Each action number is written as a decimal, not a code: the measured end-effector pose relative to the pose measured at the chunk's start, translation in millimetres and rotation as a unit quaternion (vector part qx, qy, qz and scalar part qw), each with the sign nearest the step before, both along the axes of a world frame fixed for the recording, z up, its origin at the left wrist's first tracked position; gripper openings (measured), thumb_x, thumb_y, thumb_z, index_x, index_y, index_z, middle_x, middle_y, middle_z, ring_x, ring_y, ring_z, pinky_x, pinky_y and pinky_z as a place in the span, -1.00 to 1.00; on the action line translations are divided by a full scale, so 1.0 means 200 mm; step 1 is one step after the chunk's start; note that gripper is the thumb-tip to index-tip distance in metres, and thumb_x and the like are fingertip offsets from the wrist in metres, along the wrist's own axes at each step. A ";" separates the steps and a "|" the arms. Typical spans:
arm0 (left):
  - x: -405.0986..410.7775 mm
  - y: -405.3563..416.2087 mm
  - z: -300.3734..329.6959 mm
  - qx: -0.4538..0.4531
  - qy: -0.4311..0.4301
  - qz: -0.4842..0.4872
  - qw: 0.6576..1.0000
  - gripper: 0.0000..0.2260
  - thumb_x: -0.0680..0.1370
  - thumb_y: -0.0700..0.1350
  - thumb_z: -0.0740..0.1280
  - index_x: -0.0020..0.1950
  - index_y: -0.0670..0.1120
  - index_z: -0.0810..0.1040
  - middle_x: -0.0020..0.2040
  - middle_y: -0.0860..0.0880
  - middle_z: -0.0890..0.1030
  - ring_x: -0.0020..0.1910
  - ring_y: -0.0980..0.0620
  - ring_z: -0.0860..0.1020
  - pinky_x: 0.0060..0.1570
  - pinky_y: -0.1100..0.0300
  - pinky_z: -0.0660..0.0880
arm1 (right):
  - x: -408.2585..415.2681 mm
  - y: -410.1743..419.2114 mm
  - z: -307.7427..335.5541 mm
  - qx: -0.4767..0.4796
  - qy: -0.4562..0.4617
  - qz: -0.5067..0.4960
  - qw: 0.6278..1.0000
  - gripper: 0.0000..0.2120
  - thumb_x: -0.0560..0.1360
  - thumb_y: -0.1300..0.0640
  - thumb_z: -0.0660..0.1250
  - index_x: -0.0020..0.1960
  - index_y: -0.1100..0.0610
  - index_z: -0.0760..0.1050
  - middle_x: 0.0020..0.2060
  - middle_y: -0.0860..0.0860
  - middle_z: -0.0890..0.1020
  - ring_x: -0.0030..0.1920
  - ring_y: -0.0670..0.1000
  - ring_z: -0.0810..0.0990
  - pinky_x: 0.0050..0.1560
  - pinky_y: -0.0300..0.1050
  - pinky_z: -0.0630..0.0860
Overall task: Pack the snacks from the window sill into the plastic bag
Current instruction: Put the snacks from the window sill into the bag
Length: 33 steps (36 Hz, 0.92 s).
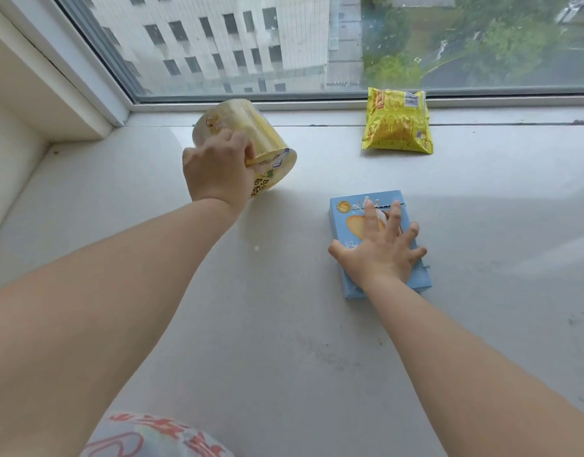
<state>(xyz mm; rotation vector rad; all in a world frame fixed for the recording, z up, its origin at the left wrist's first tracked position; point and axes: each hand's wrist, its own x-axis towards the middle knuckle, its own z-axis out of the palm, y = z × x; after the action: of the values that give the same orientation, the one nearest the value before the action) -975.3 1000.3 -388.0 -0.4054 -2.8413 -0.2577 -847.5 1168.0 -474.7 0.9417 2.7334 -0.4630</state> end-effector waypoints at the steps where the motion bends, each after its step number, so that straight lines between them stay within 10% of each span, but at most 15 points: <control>1: 0.03 -0.01 0.00 -0.004 -0.012 0.003 1.000 -0.86 0.49 -0.02 0.38 -0.02 -0.04 0.54 0.00 -0.04 0.57 -0.03 -0.13 0.52 0.01 0.07 0.30 | 0.01 -0.01 0.01 -0.004 -0.009 0.002 1.000 -0.14 0.36 -0.32 0.20 0.52 -0.15 -0.14 0.50 0.03 -0.15 0.44 0.31 -0.02 0.34 0.33 0.08; 13: 0.46 -0.31 0.26 -0.032 -0.158 0.030 0.986 -0.86 0.55 0.00 0.31 -0.01 -0.04 0.46 0.06 -0.05 0.55 -0.05 -0.11 0.50 -0.11 0.10 0.40 | 0.44 -0.15 0.36 -0.153 -0.030 -0.022 0.988 -0.14 0.30 -0.24 0.31 0.50 -0.16 -0.01 0.48 -0.01 -0.05 0.37 0.21 0.19 0.27 0.18 0.21; 33: 1.45 -0.82 1.07 0.214 0.021 0.041 0.976 -0.80 0.50 -0.05 0.39 -0.13 -0.08 0.40 -0.18 0.02 0.46 -0.22 0.00 0.43 -0.22 0.14 0.36 | 1.12 -0.51 1.13 -0.384 0.177 0.012 0.906 -0.07 0.16 -0.21 0.30 0.50 -0.16 0.09 0.43 -0.07 0.10 0.38 0.10 0.29 0.31 0.19 0.37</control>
<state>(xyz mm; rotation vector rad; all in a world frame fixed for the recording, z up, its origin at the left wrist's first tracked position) -685.9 835.8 -173.9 -0.1974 -2.6495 -0.8109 -624.3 1065.2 -248.5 0.6375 2.4367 -1.6788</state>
